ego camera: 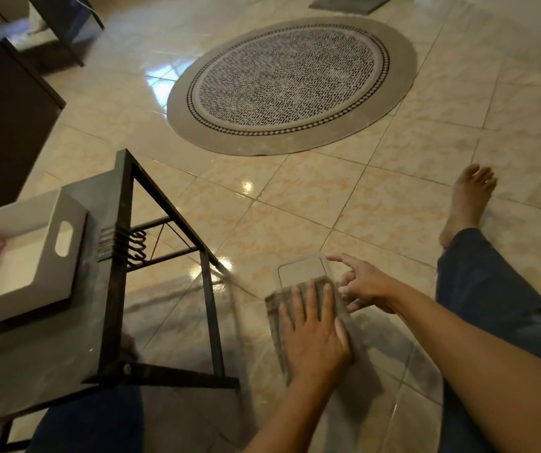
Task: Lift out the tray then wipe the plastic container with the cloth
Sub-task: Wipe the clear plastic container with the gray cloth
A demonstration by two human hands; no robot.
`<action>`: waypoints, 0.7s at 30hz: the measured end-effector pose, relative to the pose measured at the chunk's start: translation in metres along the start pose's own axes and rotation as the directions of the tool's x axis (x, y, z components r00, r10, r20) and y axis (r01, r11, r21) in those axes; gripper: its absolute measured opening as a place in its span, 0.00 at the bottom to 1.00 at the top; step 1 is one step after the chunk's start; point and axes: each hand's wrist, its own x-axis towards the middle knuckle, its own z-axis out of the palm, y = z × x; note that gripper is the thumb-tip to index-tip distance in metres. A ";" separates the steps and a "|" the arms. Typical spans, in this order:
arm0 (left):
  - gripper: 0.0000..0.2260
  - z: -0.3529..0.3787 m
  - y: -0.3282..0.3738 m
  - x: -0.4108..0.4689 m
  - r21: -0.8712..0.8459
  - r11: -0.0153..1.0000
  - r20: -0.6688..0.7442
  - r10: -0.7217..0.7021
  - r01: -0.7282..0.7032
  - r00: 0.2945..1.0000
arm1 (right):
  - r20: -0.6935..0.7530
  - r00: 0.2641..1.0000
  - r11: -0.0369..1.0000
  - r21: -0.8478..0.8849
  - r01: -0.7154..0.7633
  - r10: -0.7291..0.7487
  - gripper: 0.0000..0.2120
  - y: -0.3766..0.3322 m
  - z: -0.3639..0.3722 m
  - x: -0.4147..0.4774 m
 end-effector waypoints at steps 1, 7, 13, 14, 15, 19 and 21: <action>0.29 -0.003 0.002 0.016 0.015 1.000 0.007 0.018 -0.018 1.000 | 0.001 1.000 1.000 -0.009 -0.003 0.003 0.40 0.000 0.000 0.001; 0.30 -0.015 -0.019 0.005 0.014 0.992 0.009 -0.122 0.122 0.992 | 0.000 1.000 1.000 0.026 -0.005 0.005 0.38 -0.001 0.000 -0.003; 0.34 -0.027 -0.005 0.056 0.071 0.997 0.064 0.025 -0.030 0.998 | -0.004 1.000 1.000 -0.026 -0.003 0.003 0.40 0.001 0.000 -0.002; 0.34 -0.028 -0.016 0.057 0.066 0.998 0.065 -0.009 0.004 0.998 | -0.002 1.000 1.000 -0.016 -0.006 0.006 0.39 0.001 0.000 -0.003; 0.35 -0.028 -0.024 0.051 0.066 0.997 0.062 -0.040 0.036 0.997 | 0.002 1.000 1.000 -0.003 -0.008 0.008 0.39 0.002 0.000 -0.004; 0.36 -0.016 -0.012 0.001 0.048 0.996 0.100 -0.080 0.076 0.992 | 0.024 0.999 0.999 0.034 -0.023 0.022 0.39 0.001 -0.001 -0.003; 0.34 -0.009 0.003 0.014 0.056 0.998 0.090 0.009 -0.014 0.996 | 0.023 0.999 1.000 0.014 -0.025 0.024 0.39 0.001 0.000 -0.002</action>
